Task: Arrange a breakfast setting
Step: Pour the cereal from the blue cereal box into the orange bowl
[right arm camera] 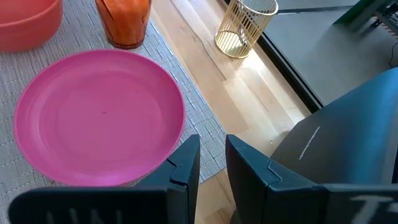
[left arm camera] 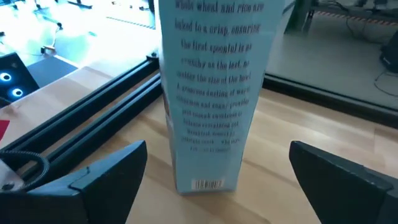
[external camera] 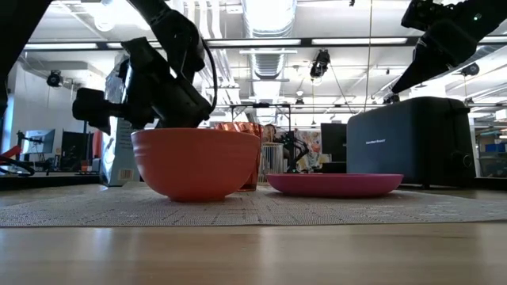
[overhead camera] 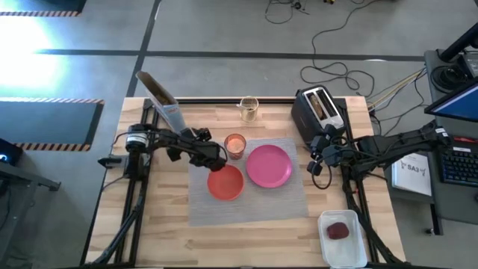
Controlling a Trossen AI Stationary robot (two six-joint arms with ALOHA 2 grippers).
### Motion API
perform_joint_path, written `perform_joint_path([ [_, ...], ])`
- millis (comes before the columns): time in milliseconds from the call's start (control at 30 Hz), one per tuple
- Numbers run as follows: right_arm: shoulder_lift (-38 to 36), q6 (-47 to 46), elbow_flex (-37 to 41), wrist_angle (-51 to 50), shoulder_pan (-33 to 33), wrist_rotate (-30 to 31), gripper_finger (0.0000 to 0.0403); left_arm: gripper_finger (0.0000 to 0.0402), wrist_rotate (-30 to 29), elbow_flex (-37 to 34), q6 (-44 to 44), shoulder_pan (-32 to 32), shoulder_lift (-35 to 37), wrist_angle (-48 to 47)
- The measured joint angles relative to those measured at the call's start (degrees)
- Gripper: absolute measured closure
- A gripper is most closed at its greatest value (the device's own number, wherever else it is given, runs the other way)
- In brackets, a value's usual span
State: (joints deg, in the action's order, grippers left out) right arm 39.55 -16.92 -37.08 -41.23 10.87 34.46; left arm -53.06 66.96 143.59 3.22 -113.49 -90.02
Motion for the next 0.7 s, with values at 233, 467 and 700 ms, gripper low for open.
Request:
perform_joint_path([
  [233,0.0,0.0,0.0,0.0,0.0,0.0,0.0335,0.0027,-0.52,-0.02,-0.55,4.41,0.0,0.0],
  [467,0.0,-0.01,0.0,0.0,0.0,0.0,0.0335,0.0027,-4.26,-0.02,-4.29,8.22,0.24,0.0],
  [700,0.0,0.0,0.01,0.0,-0.01,0.01,0.0335,0.0027,-6.6,-0.53,-7.97,10.66,0.51,0.0],
])
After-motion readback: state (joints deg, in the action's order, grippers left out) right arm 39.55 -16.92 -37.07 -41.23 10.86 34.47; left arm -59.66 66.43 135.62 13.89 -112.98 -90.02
